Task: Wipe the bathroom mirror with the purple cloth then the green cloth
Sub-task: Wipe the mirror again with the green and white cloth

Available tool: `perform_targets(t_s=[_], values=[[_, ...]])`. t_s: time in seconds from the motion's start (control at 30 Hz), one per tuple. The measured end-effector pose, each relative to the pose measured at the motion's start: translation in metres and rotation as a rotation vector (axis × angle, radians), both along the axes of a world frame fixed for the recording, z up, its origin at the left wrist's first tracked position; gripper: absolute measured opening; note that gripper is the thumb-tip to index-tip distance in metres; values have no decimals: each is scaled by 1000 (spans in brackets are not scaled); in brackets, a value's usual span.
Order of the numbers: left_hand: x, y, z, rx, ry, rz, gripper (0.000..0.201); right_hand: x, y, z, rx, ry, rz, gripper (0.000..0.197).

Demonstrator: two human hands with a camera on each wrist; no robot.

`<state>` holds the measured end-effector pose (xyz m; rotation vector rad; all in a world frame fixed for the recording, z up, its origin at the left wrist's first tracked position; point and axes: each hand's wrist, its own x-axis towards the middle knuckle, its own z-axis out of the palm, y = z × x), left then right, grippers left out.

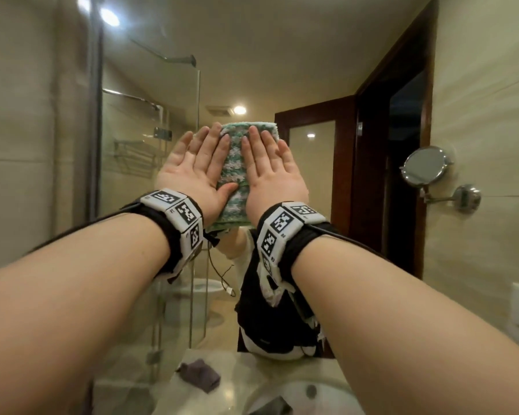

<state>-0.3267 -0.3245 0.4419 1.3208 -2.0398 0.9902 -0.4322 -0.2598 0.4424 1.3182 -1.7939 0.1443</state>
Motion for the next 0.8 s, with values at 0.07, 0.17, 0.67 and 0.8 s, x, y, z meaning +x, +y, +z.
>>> perform_targets(t_s=[0.07, 0.17, 0.67, 0.8], values=[[23, -11, 1, 24, -10, 71, 69, 23, -16, -1, 9, 26, 21, 70], [61, -27, -1, 53, -41, 194, 73, 60, -42, -6, 16, 70, 82, 68], [123, -57, -14, 68, -140, 351, 77, 114, -81, -27, 19, 124, 187, 67], [108, -48, -20, 86, -111, 288, 77, 96, -72, -31, 1, 135, 184, 68]])
